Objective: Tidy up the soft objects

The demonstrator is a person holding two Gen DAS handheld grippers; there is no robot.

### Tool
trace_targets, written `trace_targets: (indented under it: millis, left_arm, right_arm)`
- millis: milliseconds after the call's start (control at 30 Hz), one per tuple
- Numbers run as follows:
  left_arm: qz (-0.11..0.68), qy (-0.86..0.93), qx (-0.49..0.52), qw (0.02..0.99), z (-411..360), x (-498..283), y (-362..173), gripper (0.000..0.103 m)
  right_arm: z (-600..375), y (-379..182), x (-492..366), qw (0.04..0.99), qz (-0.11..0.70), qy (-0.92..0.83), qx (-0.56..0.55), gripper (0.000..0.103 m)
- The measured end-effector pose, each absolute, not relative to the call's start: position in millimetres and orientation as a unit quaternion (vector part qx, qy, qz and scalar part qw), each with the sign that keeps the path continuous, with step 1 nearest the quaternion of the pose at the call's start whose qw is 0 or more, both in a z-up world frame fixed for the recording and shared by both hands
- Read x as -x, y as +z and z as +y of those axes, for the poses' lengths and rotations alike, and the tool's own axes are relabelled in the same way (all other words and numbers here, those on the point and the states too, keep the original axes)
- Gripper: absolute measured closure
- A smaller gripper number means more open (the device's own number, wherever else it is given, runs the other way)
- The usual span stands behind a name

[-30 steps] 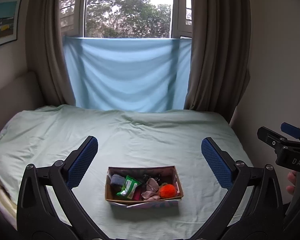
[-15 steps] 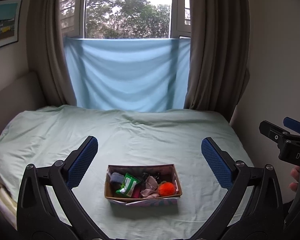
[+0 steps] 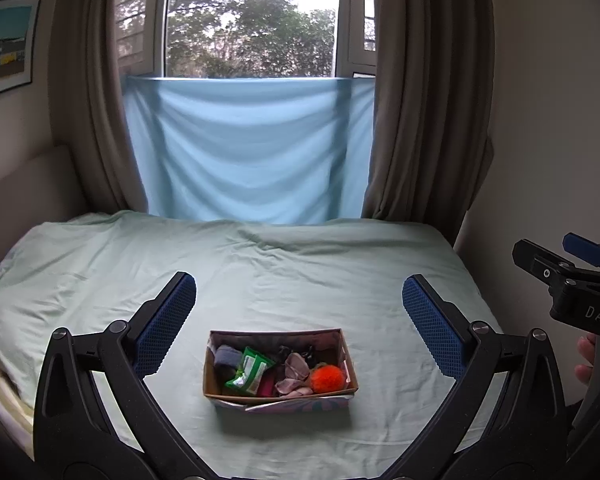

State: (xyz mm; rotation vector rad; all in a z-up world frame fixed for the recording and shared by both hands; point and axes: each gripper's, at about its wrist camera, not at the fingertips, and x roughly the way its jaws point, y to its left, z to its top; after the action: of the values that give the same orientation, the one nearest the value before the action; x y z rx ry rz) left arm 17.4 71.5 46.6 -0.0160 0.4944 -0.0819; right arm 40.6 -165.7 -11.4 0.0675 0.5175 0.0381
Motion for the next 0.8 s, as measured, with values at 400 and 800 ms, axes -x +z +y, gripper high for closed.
trace_targets:
  millis: [400, 800]
  left_arm:
    - [0.241, -0.047, 0.001, 0.969, 68.3, -19.4, 45.8, 0.0]
    - [0.232, -0.049, 0.007, 0.972, 68.1, -21.2, 45.9, 0.0]
  right_arm:
    - [-169.7, -11.6, -46.0, 0.966, 0.253, 0.018, -0.041, 0.0]
    - [-170.7, -11.7, -52.0, 0.967, 0.251, 0.013, -0.042, 0.0]
